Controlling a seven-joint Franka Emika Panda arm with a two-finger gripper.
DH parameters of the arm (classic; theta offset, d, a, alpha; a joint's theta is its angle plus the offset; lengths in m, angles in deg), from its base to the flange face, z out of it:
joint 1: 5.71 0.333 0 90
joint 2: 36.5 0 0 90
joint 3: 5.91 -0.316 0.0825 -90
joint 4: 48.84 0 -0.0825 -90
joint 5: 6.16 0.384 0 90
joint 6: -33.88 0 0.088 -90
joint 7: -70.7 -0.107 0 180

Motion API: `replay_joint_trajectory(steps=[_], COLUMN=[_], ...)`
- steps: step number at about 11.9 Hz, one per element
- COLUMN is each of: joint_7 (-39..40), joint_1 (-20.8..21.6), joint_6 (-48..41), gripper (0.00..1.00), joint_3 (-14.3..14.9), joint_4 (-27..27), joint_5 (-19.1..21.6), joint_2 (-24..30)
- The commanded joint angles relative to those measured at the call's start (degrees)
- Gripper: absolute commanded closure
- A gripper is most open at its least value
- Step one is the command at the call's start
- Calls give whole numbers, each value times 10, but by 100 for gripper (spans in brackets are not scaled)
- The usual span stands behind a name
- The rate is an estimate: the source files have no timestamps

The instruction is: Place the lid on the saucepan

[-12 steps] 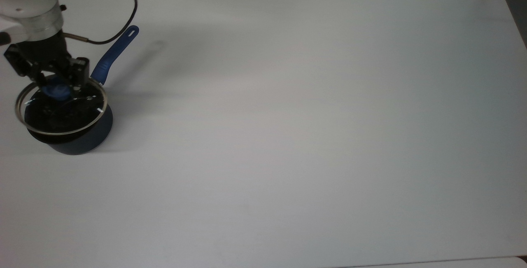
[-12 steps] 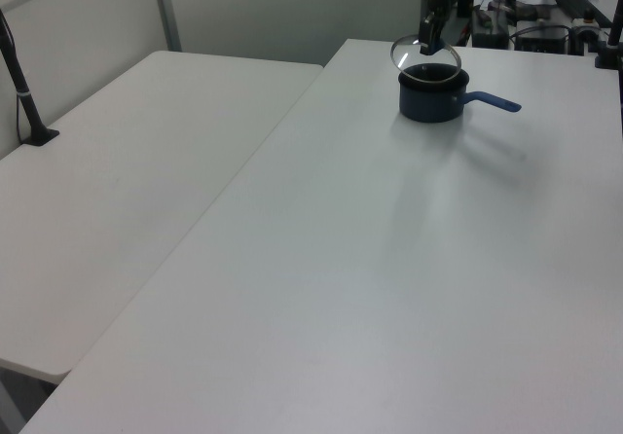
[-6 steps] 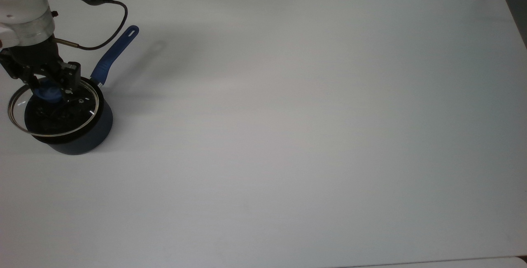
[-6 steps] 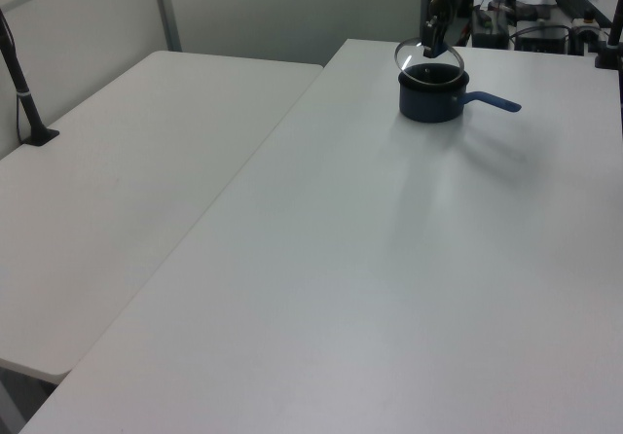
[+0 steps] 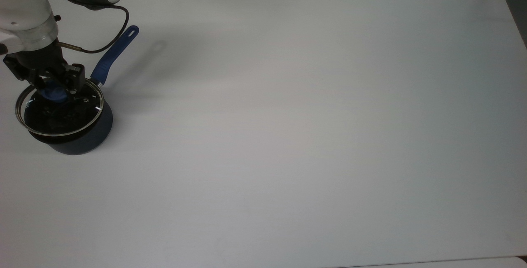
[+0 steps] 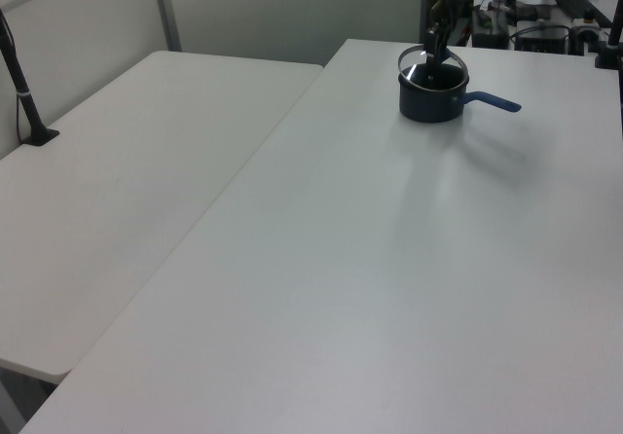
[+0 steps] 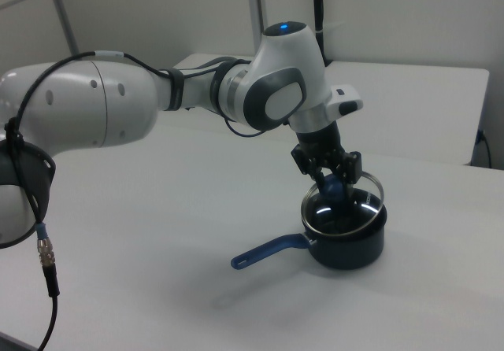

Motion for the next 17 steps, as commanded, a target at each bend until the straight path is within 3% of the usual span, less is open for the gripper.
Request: replay_joint_trajectory(steps=[1,2,6,8,9,11,12,14,17], joint_7=[15,16,17,4,-27,-83,-131,-212,-268], joint_1=[-1,-1,-4,0,12,75,135,224,287], joint_6=[-11,-10,-7,-14,-19,-92,-180,-244,-258], gripper=[39,28,21,3,0,0,0,0,0], joint_3=[0,0,0,-7,-10,-10,-10,-10,-12], joint_4=[-8,-10,-22,-22,-25,-26,-32,-66,-131], joint_5=[12,12,9,11,10,0,-14,-57,-54], joint_2=[8,7,-1,14,26,62,109,164,252])
